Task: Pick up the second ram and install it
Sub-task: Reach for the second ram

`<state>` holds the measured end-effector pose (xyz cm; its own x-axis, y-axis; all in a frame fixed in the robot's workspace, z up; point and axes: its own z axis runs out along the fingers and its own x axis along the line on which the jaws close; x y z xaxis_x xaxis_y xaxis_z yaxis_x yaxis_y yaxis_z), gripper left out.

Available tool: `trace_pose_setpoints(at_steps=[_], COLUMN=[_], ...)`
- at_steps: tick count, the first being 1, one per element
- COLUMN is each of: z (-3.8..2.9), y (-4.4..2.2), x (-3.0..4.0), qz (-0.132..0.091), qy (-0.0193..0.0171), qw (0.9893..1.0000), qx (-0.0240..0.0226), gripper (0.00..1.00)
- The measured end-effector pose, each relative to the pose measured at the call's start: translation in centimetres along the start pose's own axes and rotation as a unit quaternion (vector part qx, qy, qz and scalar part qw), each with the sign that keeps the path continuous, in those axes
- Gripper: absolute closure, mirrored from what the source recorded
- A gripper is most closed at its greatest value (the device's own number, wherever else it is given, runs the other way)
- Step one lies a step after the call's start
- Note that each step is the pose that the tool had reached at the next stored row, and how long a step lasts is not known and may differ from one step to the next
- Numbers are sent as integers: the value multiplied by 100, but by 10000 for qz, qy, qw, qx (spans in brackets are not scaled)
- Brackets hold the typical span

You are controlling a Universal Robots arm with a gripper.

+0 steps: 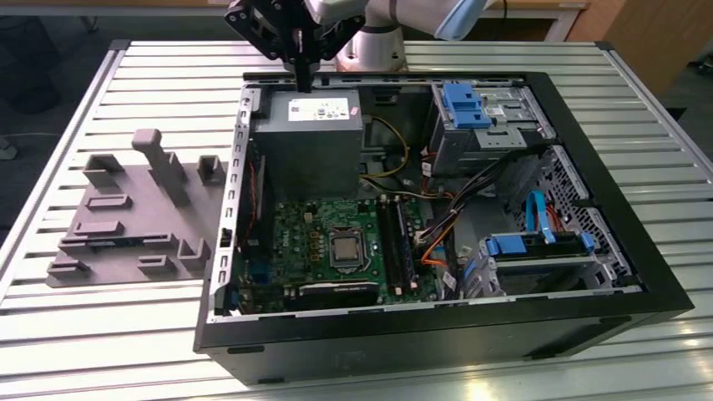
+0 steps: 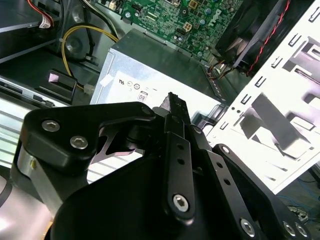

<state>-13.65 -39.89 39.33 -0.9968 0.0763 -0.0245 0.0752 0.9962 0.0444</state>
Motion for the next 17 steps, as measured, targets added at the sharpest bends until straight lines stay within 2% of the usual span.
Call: trace_pose_setpoints(at_steps=[17], z=[-2], y=[-5], x=[62], qz=[-1], qy=[0], qw=[10000], qx=[0], gripper=[89])
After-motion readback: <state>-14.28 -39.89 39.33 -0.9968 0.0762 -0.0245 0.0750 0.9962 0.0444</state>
